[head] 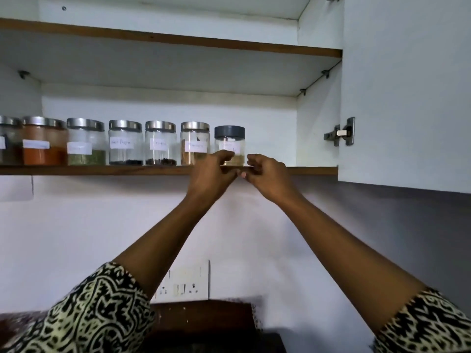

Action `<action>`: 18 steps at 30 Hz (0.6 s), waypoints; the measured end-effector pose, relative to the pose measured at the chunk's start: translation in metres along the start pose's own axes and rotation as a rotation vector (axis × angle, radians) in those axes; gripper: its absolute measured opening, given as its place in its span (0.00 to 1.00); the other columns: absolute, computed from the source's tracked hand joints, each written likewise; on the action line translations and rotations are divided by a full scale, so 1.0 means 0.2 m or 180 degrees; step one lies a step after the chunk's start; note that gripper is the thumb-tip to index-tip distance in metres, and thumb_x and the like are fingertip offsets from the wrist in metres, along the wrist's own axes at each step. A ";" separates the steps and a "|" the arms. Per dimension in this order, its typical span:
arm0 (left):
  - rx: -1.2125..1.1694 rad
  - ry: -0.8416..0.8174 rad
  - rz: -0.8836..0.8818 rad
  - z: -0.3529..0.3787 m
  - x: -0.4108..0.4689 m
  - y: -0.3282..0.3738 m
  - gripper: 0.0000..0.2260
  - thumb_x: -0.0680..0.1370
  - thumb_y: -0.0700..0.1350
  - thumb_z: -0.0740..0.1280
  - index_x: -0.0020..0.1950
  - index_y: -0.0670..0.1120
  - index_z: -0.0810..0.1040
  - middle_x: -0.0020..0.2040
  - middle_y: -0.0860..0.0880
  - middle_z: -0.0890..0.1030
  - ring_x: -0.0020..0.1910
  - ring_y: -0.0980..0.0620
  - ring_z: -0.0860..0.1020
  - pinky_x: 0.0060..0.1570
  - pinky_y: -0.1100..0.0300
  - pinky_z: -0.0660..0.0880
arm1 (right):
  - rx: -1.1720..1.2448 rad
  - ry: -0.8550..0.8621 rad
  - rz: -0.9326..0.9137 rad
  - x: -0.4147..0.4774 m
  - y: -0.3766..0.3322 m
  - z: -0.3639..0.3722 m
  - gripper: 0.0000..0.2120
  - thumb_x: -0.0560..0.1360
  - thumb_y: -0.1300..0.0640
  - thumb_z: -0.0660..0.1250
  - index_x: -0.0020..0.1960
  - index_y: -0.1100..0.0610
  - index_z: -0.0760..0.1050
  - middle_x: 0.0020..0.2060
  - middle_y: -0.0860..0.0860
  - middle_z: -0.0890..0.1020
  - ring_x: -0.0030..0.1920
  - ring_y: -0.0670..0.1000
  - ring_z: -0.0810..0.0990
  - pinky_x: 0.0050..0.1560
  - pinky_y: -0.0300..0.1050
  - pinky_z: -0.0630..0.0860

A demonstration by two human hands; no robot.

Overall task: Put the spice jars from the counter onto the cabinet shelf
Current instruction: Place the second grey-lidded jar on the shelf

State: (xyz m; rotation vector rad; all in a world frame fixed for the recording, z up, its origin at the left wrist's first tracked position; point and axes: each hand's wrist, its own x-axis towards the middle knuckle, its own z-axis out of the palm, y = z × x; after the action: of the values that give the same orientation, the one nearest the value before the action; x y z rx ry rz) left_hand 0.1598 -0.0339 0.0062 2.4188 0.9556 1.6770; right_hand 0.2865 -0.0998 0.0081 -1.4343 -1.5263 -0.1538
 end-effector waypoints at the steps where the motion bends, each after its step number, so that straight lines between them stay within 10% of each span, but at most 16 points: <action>1: -0.0134 -0.0034 0.0080 0.00 -0.07 0.01 0.20 0.73 0.45 0.72 0.64 0.44 0.77 0.60 0.47 0.81 0.59 0.50 0.79 0.56 0.61 0.73 | 0.0008 -0.0001 -0.0001 -0.07 -0.02 0.00 0.23 0.74 0.55 0.69 0.67 0.57 0.71 0.61 0.52 0.79 0.61 0.52 0.77 0.58 0.39 0.70; 18: -0.0354 -0.1870 -0.1209 0.15 -1.71 -0.19 0.24 0.69 0.46 0.75 0.64 0.49 0.76 0.60 0.49 0.80 0.59 0.49 0.78 0.57 0.59 0.72 | 0.0310 -0.0756 0.1848 -1.60 0.29 0.43 0.18 0.73 0.64 0.67 0.63 0.58 0.75 0.56 0.54 0.82 0.56 0.51 0.80 0.59 0.34 0.70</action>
State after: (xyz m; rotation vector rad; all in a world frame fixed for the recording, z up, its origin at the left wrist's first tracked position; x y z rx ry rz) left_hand 0.0924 -0.1679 -0.3053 2.2552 1.0830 0.8035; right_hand 0.2240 -0.2436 -0.2887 -1.7997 -1.2166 0.4484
